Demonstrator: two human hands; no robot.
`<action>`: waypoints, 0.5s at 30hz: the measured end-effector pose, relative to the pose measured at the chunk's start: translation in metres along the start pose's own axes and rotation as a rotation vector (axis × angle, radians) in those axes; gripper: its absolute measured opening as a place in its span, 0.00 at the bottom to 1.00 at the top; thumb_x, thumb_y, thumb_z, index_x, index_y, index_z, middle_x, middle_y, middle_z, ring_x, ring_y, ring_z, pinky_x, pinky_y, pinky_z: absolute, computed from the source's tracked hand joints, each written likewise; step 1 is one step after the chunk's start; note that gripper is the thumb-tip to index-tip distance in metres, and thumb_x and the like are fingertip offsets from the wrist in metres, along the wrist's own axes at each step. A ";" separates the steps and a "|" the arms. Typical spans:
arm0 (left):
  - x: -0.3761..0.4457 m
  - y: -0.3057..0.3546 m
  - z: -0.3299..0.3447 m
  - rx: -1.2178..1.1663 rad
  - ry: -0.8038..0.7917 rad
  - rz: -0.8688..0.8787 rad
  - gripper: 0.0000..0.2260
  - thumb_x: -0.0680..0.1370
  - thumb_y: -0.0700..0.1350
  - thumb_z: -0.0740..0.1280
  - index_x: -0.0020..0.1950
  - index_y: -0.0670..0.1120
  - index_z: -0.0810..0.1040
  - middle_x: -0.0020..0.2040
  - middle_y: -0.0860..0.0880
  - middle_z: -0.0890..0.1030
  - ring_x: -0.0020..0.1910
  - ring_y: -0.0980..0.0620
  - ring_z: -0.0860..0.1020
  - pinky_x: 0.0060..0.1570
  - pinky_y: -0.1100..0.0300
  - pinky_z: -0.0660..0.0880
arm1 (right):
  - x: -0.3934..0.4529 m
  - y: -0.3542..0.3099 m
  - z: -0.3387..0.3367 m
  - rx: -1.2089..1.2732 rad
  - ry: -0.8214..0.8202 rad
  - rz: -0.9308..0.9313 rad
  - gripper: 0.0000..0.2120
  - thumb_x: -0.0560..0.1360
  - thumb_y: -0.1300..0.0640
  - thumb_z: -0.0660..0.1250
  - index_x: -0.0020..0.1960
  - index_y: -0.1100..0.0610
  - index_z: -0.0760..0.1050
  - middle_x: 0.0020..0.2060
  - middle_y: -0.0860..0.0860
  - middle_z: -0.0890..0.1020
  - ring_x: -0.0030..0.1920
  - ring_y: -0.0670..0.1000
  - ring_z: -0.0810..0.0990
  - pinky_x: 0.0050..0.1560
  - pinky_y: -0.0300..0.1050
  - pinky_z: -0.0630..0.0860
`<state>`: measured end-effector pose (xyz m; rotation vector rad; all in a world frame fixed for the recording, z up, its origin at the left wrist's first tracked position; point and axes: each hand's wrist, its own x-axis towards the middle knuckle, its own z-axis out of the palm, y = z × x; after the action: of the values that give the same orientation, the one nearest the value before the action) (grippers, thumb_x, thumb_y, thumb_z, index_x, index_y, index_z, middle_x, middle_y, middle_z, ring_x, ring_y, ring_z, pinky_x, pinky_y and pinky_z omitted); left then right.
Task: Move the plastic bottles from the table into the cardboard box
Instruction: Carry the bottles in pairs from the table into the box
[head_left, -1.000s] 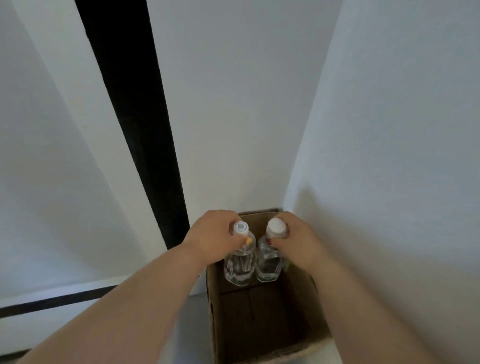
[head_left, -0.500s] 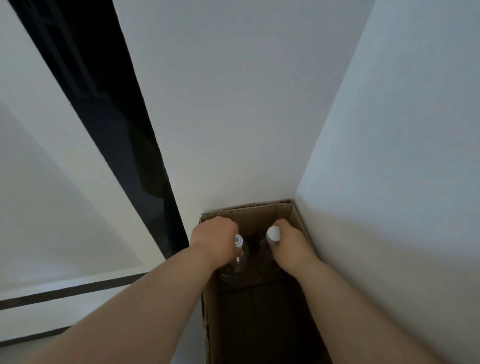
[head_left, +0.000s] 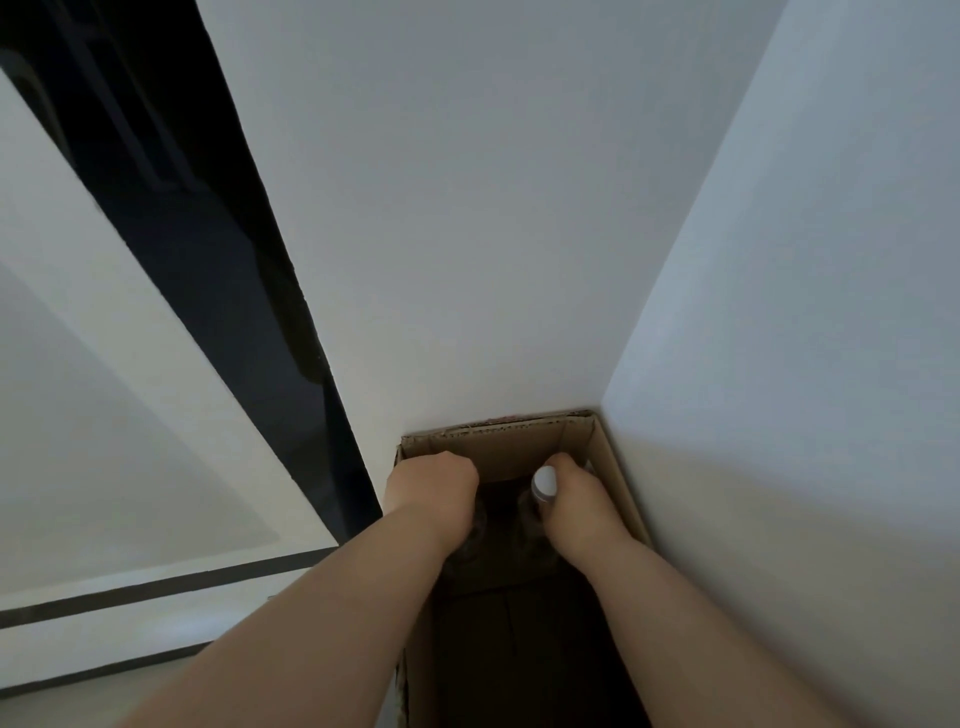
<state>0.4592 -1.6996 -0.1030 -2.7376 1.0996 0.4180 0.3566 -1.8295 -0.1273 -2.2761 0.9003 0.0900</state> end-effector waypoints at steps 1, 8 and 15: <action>0.000 0.001 0.000 0.003 -0.015 -0.007 0.06 0.77 0.39 0.66 0.43 0.47 0.80 0.43 0.47 0.83 0.43 0.45 0.82 0.35 0.55 0.72 | 0.001 0.000 0.000 -0.017 0.000 0.014 0.12 0.78 0.63 0.64 0.61 0.59 0.71 0.58 0.59 0.78 0.60 0.59 0.77 0.53 0.45 0.73; 0.004 0.000 0.001 -0.008 -0.041 -0.022 0.07 0.77 0.37 0.66 0.49 0.45 0.83 0.46 0.46 0.83 0.46 0.44 0.83 0.36 0.55 0.72 | 0.008 -0.005 -0.001 -0.101 -0.007 0.022 0.22 0.77 0.66 0.65 0.70 0.57 0.68 0.69 0.57 0.68 0.66 0.60 0.72 0.66 0.48 0.70; 0.001 -0.001 -0.003 -0.077 -0.036 -0.010 0.09 0.77 0.36 0.65 0.51 0.46 0.82 0.48 0.47 0.83 0.47 0.44 0.82 0.36 0.55 0.71 | 0.004 -0.004 -0.007 -0.089 0.027 -0.069 0.26 0.75 0.67 0.67 0.71 0.55 0.68 0.68 0.54 0.68 0.65 0.58 0.74 0.66 0.46 0.71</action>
<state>0.4613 -1.7003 -0.1000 -2.7885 1.0822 0.5160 0.3607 -1.8339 -0.1203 -2.3937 0.8452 0.0704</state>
